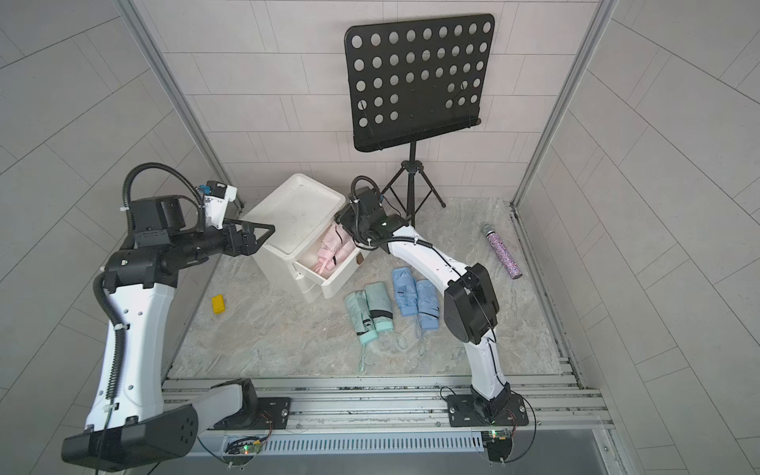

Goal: Place the umbrella in the drawer by color
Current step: Place the umbrella in the drawer.

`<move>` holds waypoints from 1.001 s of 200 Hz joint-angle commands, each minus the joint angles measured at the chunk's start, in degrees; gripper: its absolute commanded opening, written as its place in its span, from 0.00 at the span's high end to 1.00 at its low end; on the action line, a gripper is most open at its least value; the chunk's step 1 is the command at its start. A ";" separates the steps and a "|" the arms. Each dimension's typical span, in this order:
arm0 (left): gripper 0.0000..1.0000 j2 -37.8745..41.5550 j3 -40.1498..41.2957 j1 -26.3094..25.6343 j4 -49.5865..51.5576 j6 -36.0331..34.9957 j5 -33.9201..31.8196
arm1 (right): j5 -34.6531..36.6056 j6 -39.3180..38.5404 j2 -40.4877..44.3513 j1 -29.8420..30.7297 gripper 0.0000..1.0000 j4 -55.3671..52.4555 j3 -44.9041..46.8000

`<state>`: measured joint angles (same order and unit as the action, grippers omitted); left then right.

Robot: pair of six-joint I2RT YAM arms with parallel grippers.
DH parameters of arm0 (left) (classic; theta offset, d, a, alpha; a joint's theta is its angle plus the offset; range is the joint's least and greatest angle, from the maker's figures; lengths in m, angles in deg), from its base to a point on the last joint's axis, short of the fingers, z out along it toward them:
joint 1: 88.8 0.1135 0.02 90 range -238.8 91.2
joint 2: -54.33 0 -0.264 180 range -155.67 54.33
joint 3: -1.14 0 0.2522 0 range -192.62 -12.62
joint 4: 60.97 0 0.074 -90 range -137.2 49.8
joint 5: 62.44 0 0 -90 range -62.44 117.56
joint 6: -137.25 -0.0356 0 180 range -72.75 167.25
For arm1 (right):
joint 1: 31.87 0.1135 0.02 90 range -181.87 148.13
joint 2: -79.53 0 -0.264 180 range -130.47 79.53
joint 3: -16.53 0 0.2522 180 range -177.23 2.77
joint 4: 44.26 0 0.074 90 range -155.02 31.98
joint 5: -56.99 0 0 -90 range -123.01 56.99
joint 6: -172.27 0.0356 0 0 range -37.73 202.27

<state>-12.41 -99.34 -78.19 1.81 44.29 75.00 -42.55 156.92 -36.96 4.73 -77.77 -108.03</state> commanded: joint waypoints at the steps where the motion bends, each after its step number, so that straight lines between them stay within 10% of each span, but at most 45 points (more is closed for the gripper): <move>1: 0.09 0.82 0.85 0.57 -1.46 0.31 1.84 | 2.23 -2.20 0.47 1.10 0.28 -3.65 -3.59; 29: 0.09 1.16 1.36 0.61 -1.55 0.06 2.15 | 6.81 -6.52 3.55 0.94 0.12 -7.33 -3.44; 87: 0.09 0.59 0.14 1.35 -1.43 -0.29 0.82 | 11.21 -13.84 7.81 0.49 0.12 -11.63 -4.50; 200: 0.07 -16.23 -10.36 13.47 -2.01 -0.82 0.83 | 6.31 -29.29 27.67 -2.81 0.39 -5.84 19.70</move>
<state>-26.31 -107.99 -65.06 1.42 44.84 75.51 -34.33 131.28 -13.03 1.87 -85.55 -94.61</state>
